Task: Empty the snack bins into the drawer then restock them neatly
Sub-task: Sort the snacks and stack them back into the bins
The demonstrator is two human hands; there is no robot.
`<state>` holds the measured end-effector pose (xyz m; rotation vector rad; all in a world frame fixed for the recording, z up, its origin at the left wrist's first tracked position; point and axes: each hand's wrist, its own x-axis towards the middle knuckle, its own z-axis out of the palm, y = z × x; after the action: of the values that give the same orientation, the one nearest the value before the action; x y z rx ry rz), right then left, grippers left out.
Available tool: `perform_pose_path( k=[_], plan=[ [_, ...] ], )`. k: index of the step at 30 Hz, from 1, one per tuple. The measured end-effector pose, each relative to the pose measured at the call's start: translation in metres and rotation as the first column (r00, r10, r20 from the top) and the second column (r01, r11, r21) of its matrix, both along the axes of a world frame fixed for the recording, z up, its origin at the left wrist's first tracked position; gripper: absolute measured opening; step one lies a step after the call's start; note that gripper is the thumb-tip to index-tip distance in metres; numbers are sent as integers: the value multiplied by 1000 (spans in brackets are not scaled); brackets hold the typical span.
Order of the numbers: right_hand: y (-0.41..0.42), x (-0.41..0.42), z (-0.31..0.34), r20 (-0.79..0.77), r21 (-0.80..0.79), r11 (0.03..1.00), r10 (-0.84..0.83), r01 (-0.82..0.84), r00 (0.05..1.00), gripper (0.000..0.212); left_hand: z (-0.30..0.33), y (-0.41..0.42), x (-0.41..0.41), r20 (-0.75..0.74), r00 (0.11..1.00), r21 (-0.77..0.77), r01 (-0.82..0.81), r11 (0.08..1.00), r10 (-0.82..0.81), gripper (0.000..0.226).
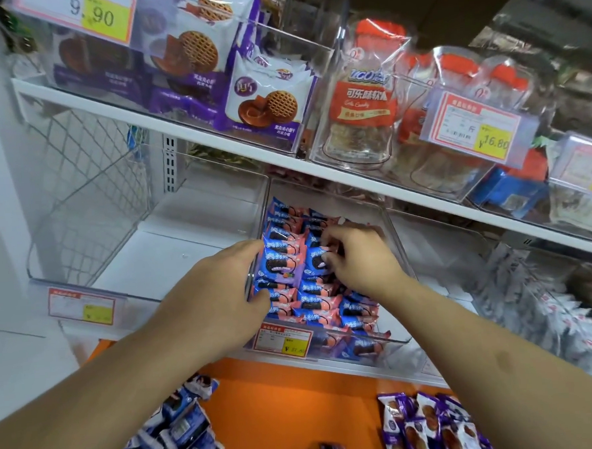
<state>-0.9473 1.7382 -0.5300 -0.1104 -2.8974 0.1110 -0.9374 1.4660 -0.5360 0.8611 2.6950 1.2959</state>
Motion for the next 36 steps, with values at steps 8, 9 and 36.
perform_pose_path(
  k=[8,9,36],
  plan=[
    [3,4,-8,-51,138,990,-24,31,998,12,4,0,1,15,1000,-29,-2,1000,3,60],
    [3,6,-6,-48,106,994,-17,22,999,15,4,1,1,14,1000,-32,-1,999,2,59],
    [67,215,-276,653,-330,931,105,157,750,71,-257,55,115,454,808,-540,585,605,-376,56]
  ],
)
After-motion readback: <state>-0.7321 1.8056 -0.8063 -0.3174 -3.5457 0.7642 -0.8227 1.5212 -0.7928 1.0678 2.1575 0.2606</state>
